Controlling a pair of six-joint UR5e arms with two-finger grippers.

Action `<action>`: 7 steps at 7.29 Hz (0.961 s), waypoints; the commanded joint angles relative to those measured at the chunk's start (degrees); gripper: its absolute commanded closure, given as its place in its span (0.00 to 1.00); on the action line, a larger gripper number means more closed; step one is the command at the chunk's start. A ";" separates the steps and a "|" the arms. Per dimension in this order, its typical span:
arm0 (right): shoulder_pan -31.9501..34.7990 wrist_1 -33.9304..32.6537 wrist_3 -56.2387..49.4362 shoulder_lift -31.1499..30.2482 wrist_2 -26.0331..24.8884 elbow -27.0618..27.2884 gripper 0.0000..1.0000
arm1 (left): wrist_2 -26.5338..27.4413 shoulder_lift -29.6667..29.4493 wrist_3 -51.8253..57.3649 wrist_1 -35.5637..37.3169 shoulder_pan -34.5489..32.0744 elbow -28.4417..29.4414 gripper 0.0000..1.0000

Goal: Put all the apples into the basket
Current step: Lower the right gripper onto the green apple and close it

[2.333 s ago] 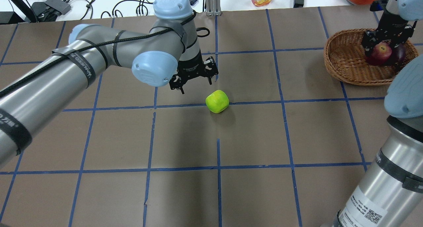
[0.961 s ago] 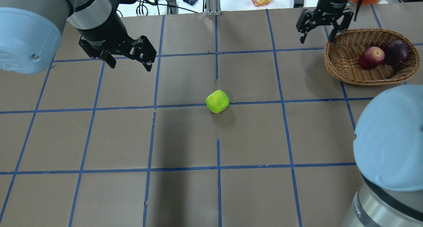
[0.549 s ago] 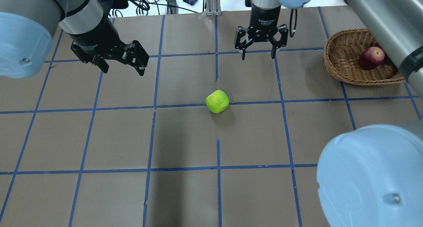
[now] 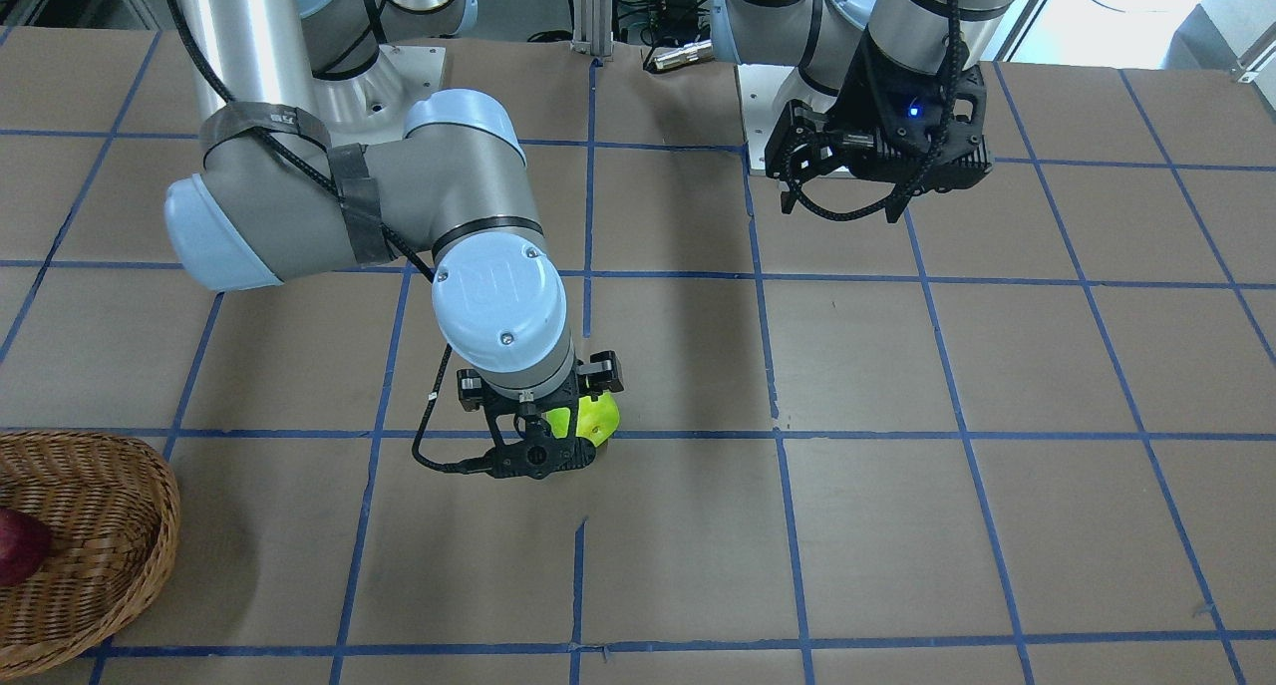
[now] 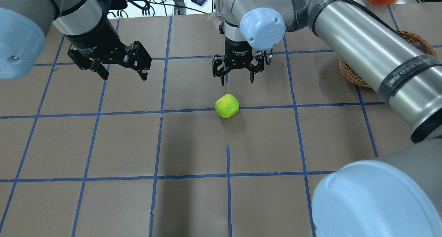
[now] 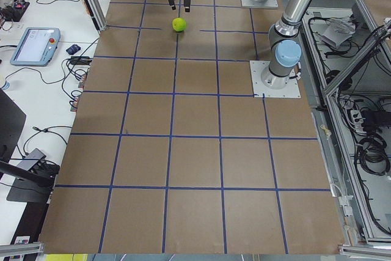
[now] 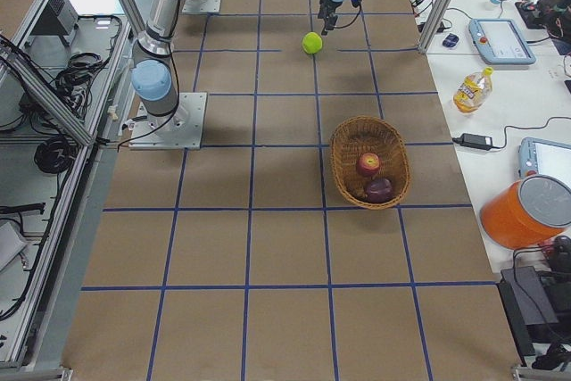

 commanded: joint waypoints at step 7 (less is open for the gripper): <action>2.11 -16.94 -0.45 1.05 1.53 11.21 0.00 | -0.36 0.27 -2.53 0.28 0.00 -0.69 0.00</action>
